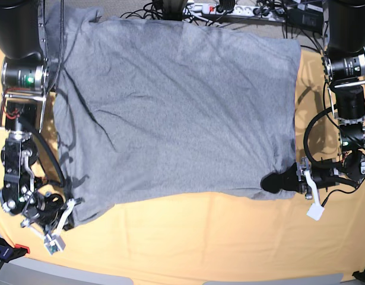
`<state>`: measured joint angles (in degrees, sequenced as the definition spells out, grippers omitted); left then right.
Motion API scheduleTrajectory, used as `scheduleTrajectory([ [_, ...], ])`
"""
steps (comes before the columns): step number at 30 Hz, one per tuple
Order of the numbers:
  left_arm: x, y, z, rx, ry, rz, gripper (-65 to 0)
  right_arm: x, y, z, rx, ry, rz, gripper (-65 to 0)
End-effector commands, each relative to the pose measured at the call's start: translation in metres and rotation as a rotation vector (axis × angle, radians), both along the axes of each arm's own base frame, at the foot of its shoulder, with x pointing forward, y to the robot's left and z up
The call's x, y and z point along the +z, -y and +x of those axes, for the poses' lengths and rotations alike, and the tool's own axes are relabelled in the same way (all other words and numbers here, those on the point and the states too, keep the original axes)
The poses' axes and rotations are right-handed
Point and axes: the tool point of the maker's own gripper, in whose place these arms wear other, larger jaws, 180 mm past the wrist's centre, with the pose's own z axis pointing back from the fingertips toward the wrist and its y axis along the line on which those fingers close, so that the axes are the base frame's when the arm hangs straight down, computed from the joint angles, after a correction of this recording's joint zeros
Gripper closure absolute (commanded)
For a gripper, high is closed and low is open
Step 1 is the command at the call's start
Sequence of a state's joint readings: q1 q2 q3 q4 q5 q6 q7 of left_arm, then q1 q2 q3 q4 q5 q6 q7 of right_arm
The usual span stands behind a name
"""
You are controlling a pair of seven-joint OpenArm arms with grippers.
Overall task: Layout the t-shirt on the table in an organized manner, then fold the t-shirt properly
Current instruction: 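Pull the hem further with the right gripper to flatten the shirt, then drag the hem with the left gripper away from the right gripper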
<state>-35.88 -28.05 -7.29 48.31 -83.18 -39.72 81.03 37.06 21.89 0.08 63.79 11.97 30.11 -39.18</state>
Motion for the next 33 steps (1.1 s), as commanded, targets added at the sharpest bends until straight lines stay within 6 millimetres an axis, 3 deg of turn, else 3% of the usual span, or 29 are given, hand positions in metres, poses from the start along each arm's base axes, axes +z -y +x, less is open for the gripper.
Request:
scheduleTrajectory([
  [1,0.027,-0.006,0.012,0.019,0.074,-0.023,0.0,0.042,0.015,0.017,-0.05,0.111,-0.012,0.0],
  [5,0.027,-0.006,0.011,0.019,0.074,-0.023,0.0,0.062,0.026,0.026,-0.112,0.177,-0.025,0.0],
  [13,0.027,-0.007,0.011,0.02,0.074,-0.022,0.0,0.067,0.017,0.028,-0.062,0.215,-0.023,0.0],
  [16,0.028,-0.011,0.012,0.028,0.077,-0.018,0.0,0.063,0.037,0.027,-0.158,0.212,-0.084,0.0],
  [19,0.037,-0.022,0.015,0.065,0.102,-0.038,0.0,0.059,0.054,0.025,-0.273,0.224,-0.07,0.0],
  [28,0.102,-0.098,0.023,0.344,0.304,-0.247,0.0,0.025,0.035,0.019,-0.192,0.14,-0.055,0.0],
  [30,0.101,-0.104,0.021,0.364,0.306,-0.258,-0.4,0.02,0.035,0.016,-0.191,0.129,-0.056,0.0],
  [33,0.085,-0.098,0.017,0.36,0.27,-0.263,-9.2,0.017,0.035,0.015,-0.192,0.122,-0.058,0.0],
])
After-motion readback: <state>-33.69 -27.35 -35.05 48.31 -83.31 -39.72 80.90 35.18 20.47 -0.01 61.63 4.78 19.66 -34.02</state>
